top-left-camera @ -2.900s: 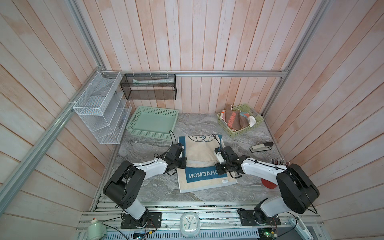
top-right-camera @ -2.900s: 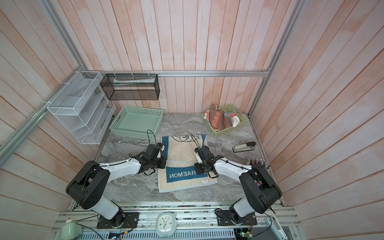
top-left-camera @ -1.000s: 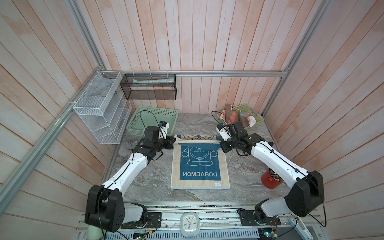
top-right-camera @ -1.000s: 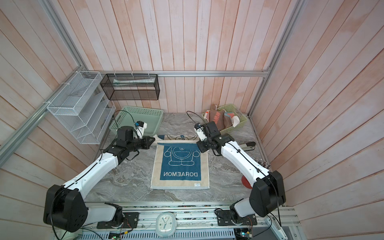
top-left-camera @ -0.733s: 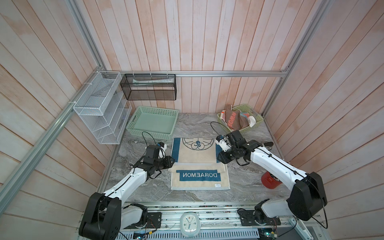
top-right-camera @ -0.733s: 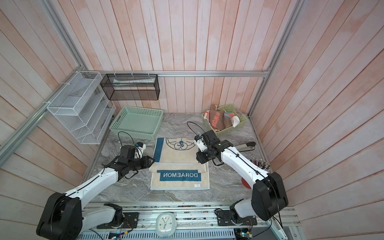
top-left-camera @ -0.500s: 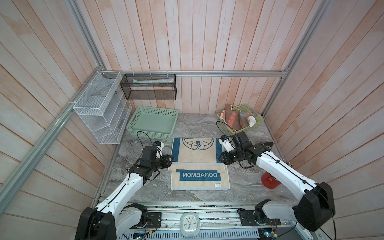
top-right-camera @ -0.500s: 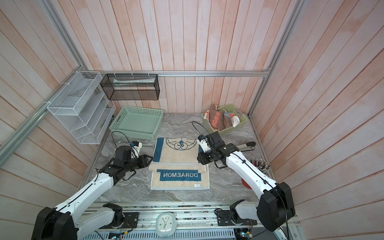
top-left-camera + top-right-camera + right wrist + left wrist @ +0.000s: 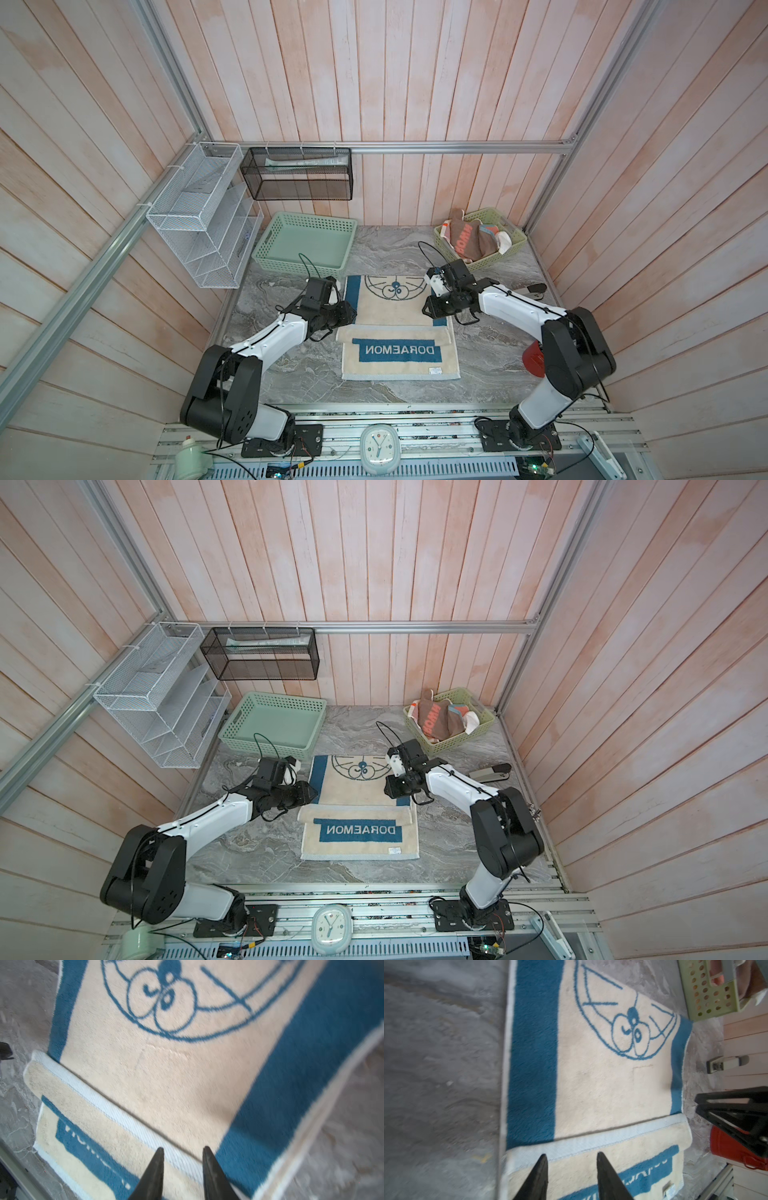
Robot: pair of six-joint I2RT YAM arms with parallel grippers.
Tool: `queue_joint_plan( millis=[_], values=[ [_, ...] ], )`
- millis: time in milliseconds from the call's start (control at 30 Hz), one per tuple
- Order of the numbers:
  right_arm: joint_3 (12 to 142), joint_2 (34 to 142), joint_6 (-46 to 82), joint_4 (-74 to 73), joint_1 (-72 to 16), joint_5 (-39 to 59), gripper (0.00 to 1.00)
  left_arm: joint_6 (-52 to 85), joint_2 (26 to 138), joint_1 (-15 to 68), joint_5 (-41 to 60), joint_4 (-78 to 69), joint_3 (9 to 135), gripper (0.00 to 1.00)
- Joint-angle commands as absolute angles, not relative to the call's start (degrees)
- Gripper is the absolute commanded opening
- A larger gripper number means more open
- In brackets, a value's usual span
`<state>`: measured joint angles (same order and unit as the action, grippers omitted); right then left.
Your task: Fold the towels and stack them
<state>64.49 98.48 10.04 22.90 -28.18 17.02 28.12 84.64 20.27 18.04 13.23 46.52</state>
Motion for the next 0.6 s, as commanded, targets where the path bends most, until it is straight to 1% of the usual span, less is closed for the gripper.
queue_joint_plan(
  millis=[0,67,167,333,467,567],
  values=[
    [70.70,103.83,7.30,20.87,-30.65,20.44,0.24,26.53,90.36,25.02,16.64,10.19,52.63,0.40],
    [73.06,107.56,6.62,21.44,-31.84,21.44,0.17,25.94,95.21,28.41,15.74,9.94,56.14,0.40],
    [73.81,111.33,6.89,19.91,-32.68,22.96,0.10,25.93,101.29,31.71,14.95,10.02,60.05,0.40],
    [76.14,117.09,6.61,19.63,-32.78,21.79,0.00,25.84,106.32,34.76,13.38,10.02,61.20,0.40],
    [77.69,120.46,8.53,19.85,-32.79,18.85,0.00,25.10,107.09,38.11,11.91,11.59,60.25,0.40],
    [78.48,121.81,10.03,20.28,-32.79,16.89,0.00,24.71,105.60,41.23,10.26,14.67,59.19,0.41]
  ],
)
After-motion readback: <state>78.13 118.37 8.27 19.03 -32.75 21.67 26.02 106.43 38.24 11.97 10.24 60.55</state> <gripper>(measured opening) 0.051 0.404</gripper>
